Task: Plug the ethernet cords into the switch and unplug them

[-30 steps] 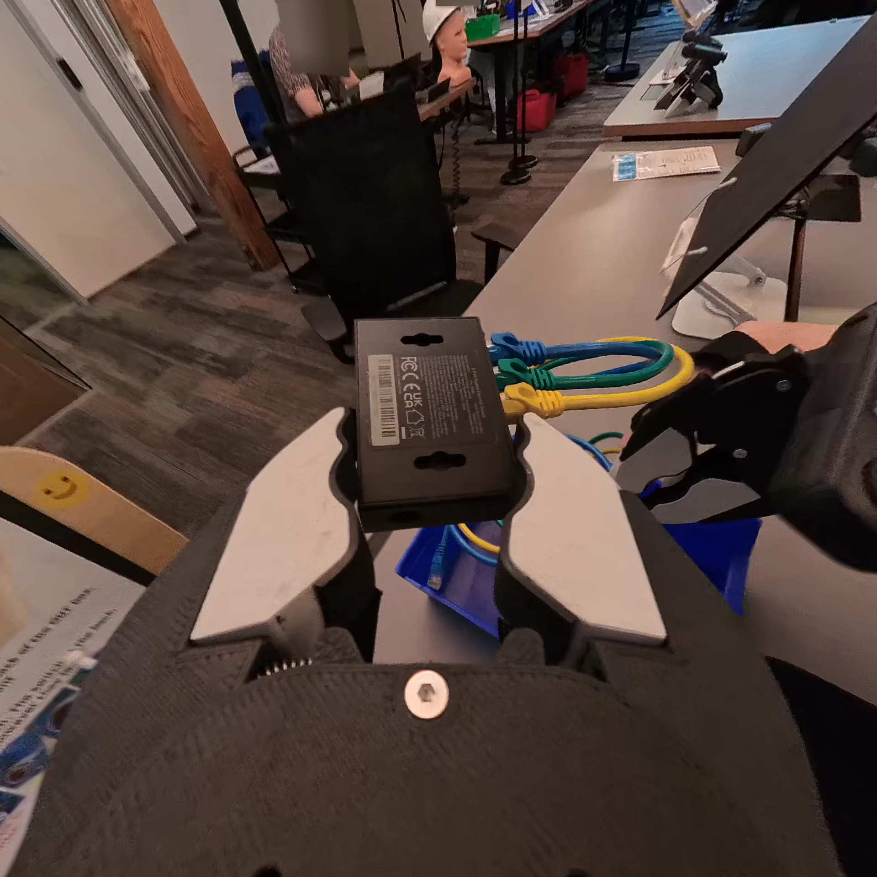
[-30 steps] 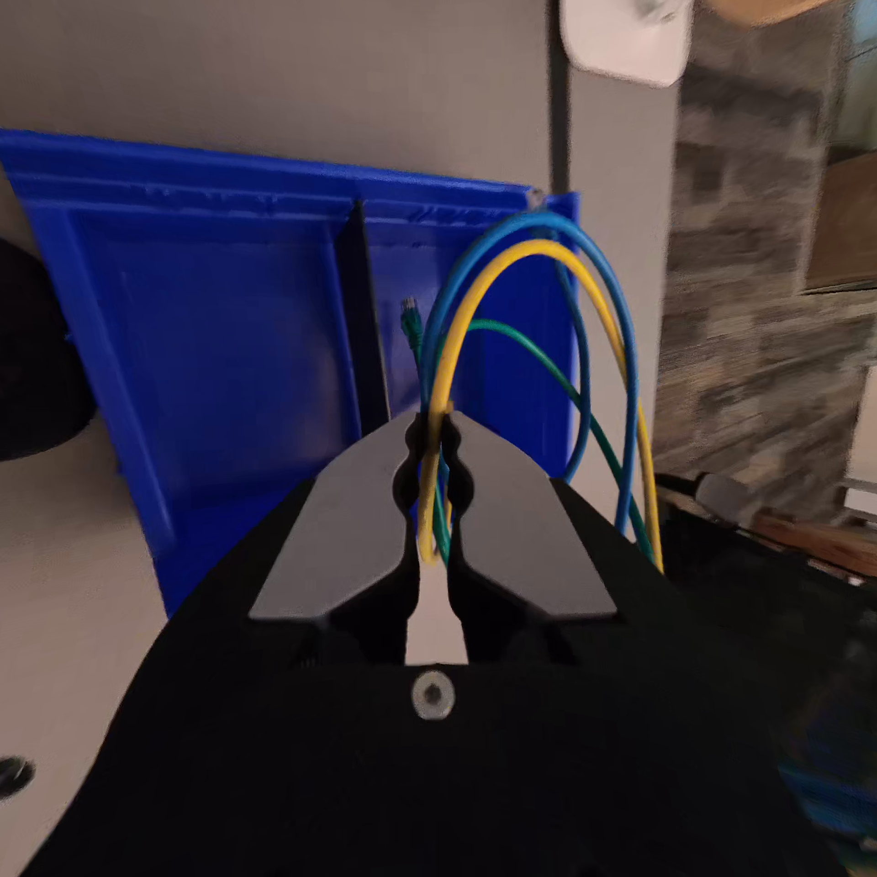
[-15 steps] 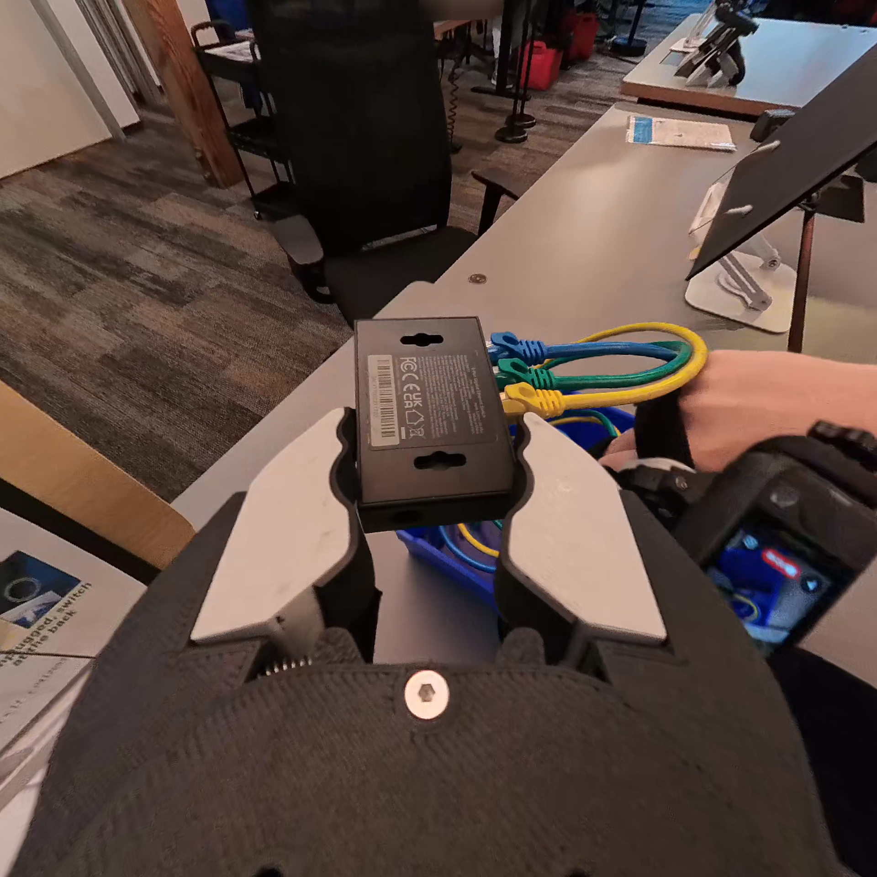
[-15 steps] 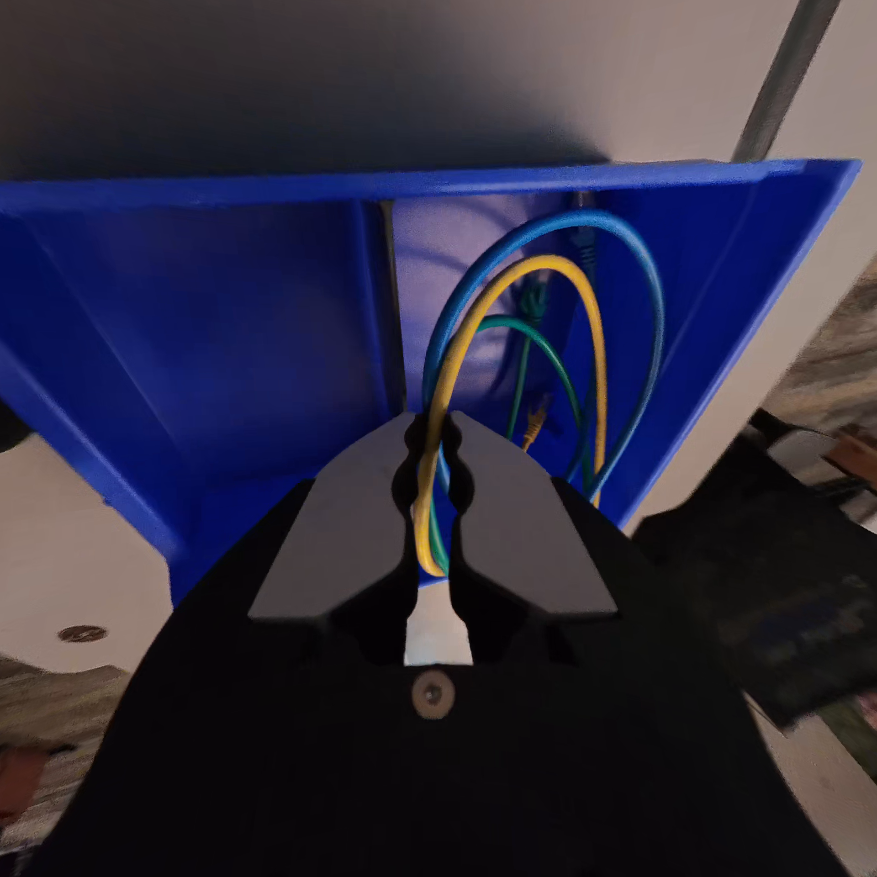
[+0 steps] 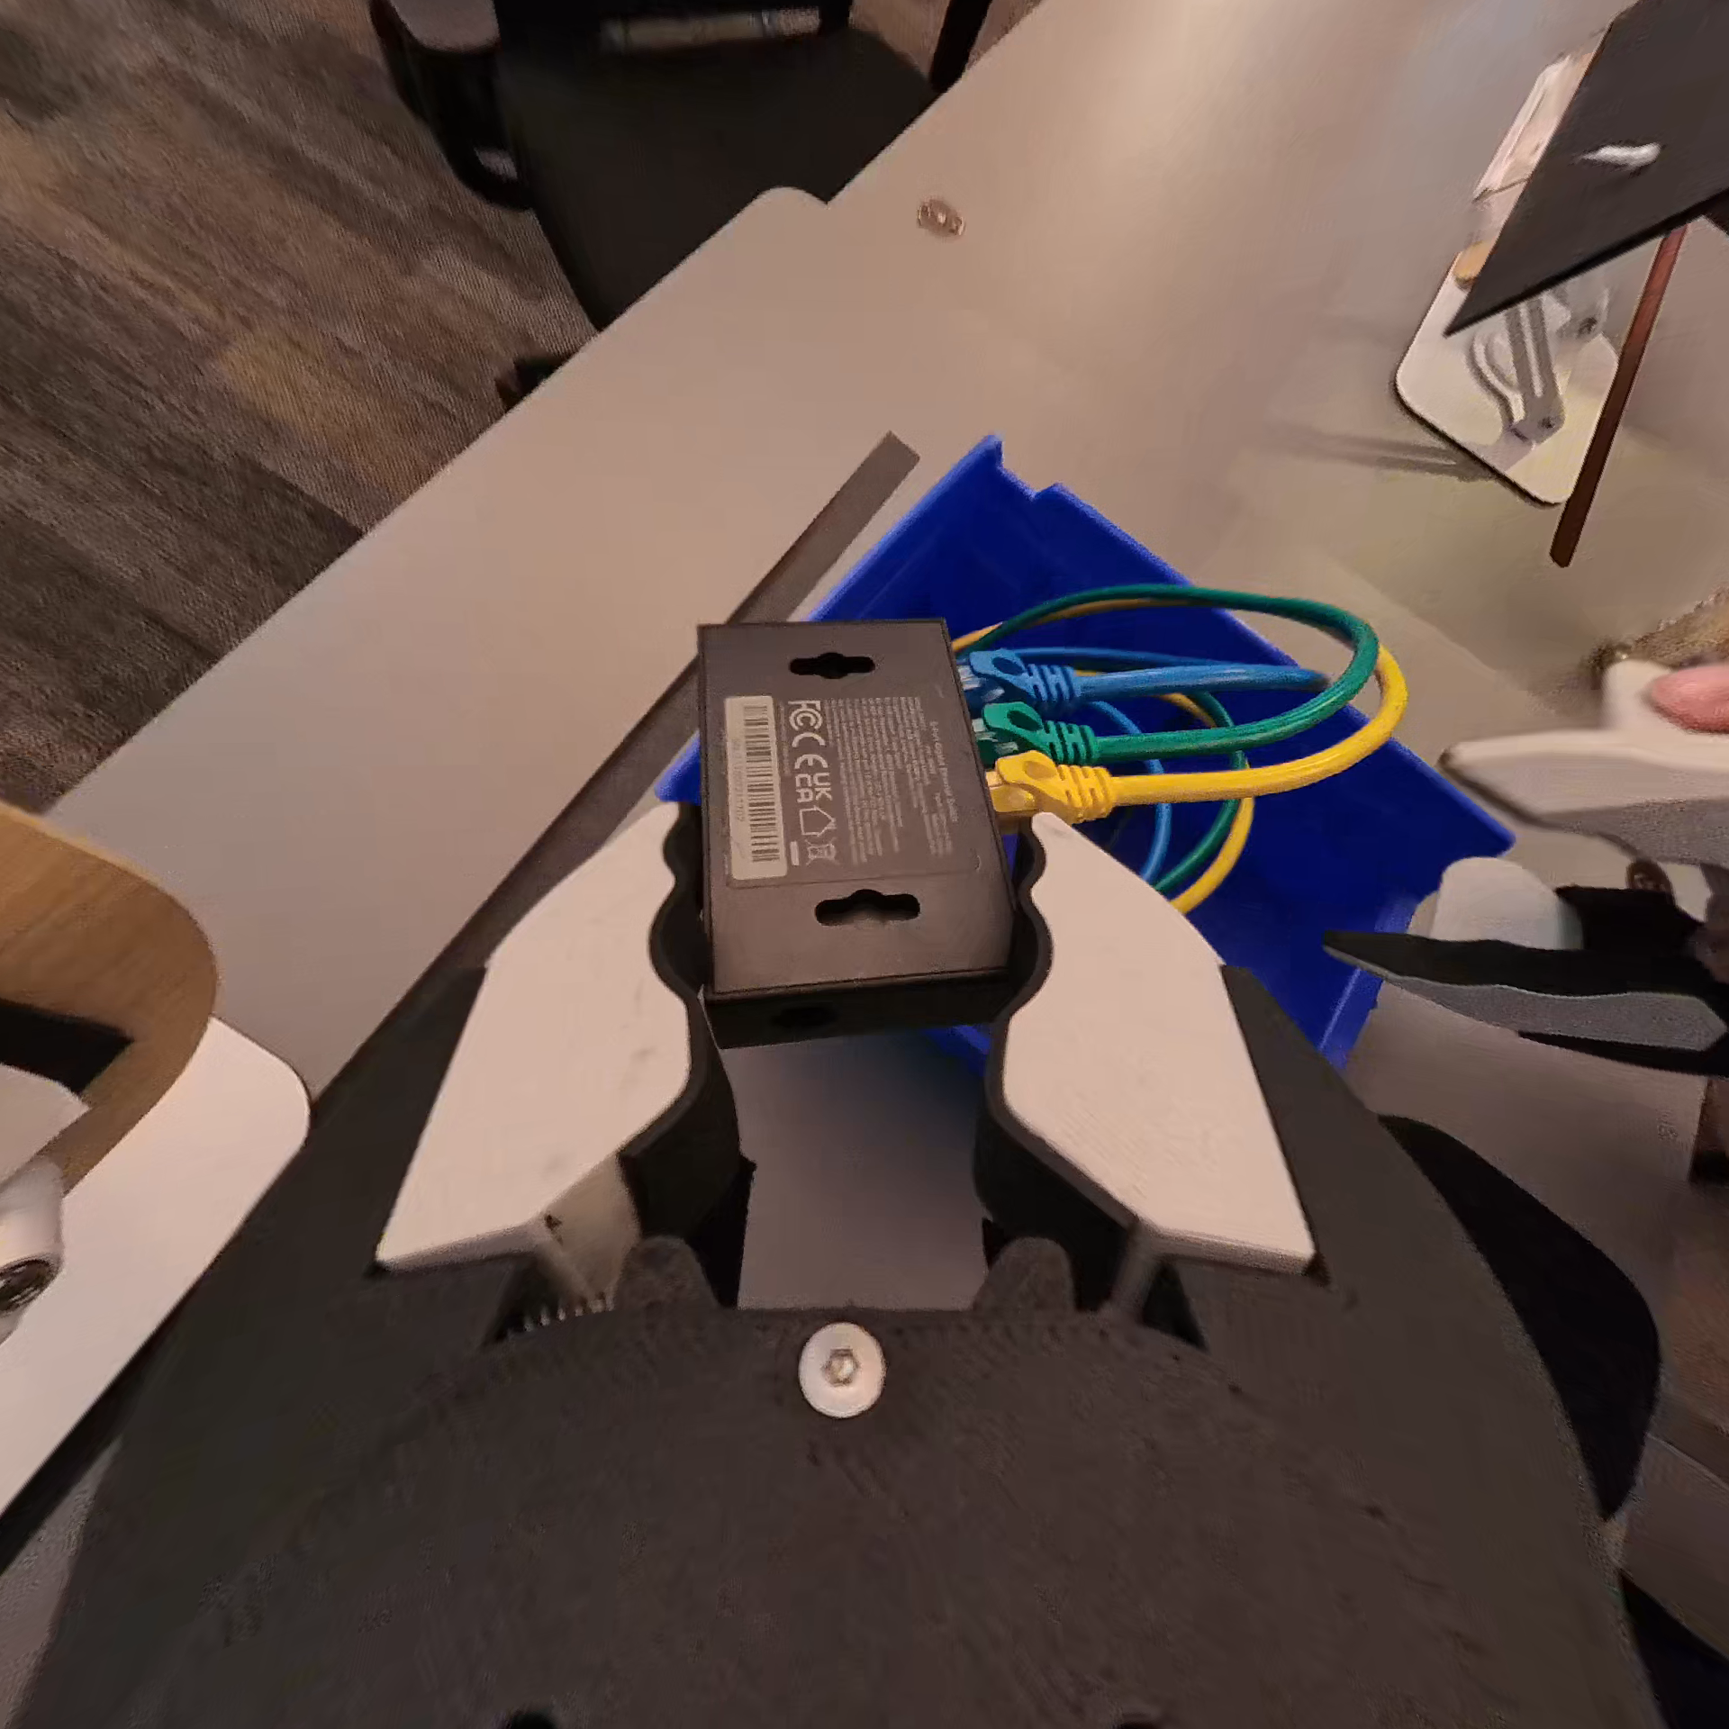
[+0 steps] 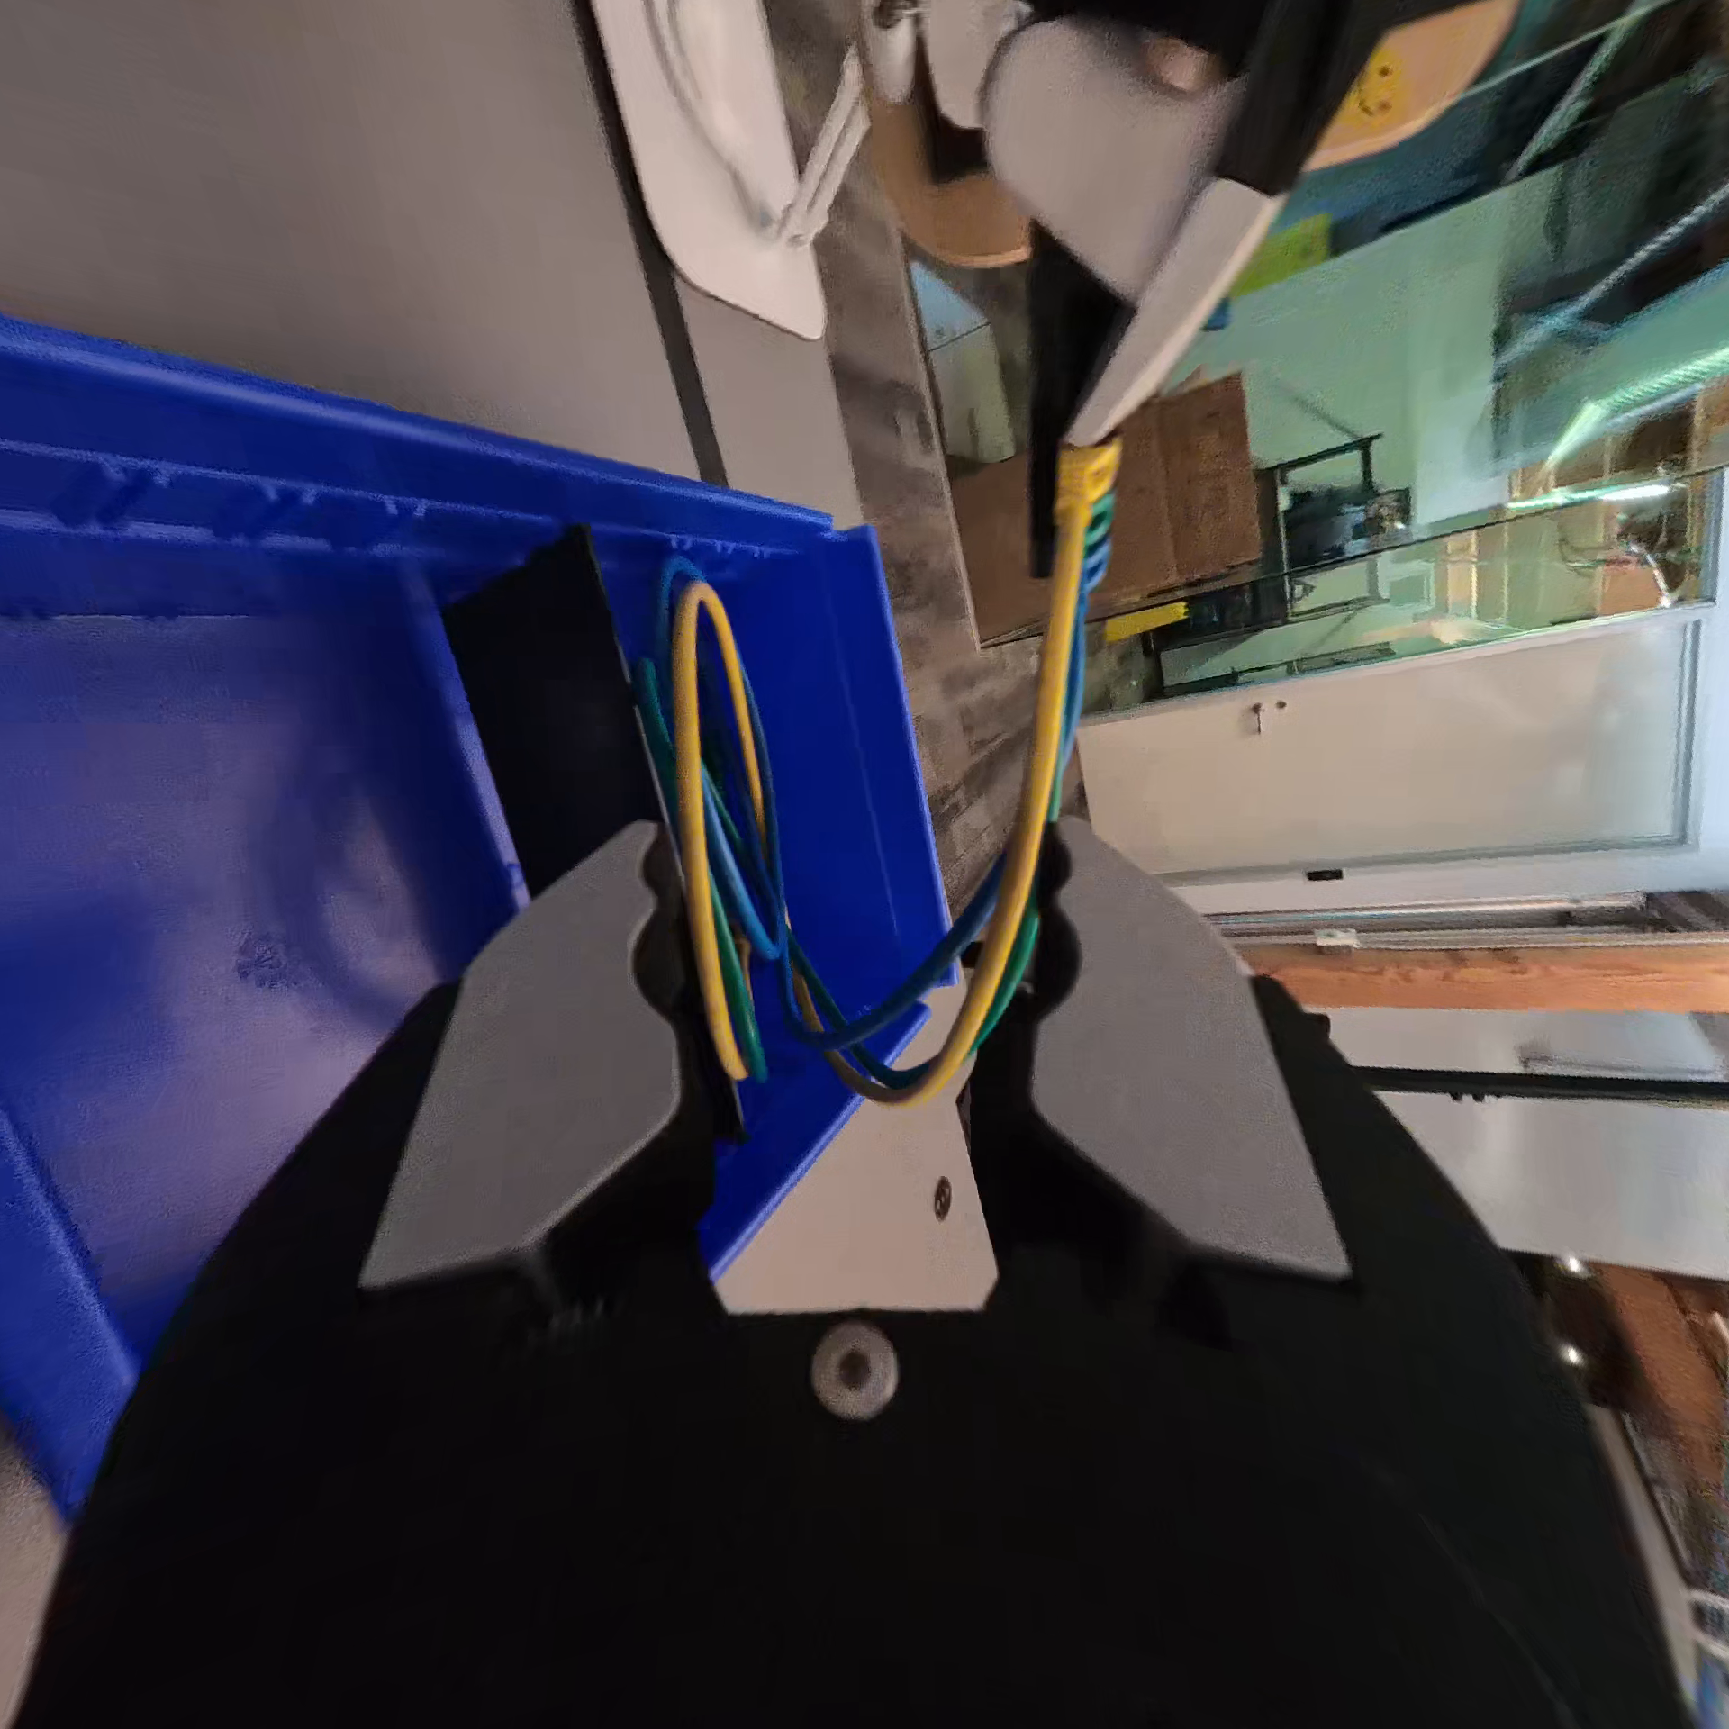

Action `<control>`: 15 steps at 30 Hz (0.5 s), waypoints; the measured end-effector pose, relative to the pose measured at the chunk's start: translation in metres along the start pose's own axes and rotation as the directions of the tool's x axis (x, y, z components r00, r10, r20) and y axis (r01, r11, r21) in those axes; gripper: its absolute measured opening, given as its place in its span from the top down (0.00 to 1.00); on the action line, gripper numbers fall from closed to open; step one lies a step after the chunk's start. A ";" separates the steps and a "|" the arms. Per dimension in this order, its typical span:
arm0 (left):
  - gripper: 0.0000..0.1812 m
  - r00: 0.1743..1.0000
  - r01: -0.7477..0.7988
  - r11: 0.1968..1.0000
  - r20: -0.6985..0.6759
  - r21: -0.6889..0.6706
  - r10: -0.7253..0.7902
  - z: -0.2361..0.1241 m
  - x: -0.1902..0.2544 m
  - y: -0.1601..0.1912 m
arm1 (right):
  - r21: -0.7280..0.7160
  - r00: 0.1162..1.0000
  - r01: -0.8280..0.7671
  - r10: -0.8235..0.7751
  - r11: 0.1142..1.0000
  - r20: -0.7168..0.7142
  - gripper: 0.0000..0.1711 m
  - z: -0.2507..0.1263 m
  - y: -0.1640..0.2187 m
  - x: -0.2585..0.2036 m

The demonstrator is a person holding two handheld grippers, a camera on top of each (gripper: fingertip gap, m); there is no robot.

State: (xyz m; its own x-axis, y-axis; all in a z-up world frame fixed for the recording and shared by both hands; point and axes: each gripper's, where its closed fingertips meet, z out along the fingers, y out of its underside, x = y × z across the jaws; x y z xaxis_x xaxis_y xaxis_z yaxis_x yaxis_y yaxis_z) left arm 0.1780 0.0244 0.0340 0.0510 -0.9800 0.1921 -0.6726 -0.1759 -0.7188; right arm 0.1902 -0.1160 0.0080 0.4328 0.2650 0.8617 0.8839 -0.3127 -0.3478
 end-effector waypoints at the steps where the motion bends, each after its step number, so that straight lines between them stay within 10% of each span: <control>1: 0.66 1.000 0.004 0.999 -0.015 -0.033 -0.004 0.005 0.002 0.001 | -0.001 1.000 -0.007 0.007 1.000 -0.028 0.50 0.002 0.007 0.001; 6: 0.66 0.994 0.049 0.980 -0.084 -0.193 -0.067 0.026 0.012 0.015 | -0.085 0.987 0.119 -0.127 0.989 -0.096 0.45 0.025 0.019 -0.003; 15: 0.66 0.978 0.075 0.943 -0.160 -0.324 -0.133 0.031 0.013 0.028 | 0.111 0.987 -0.142 0.132 0.984 0.089 0.69 0.034 -0.032 0.040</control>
State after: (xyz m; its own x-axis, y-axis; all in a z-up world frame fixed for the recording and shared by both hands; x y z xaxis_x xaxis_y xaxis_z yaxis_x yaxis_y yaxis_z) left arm 0.1824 0.0040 -0.0046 0.0210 -0.9203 0.3905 -0.8699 -0.2093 -0.4466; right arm 0.1853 -0.0640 0.0413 0.5597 0.3018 0.7718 0.8279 -0.2437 -0.5051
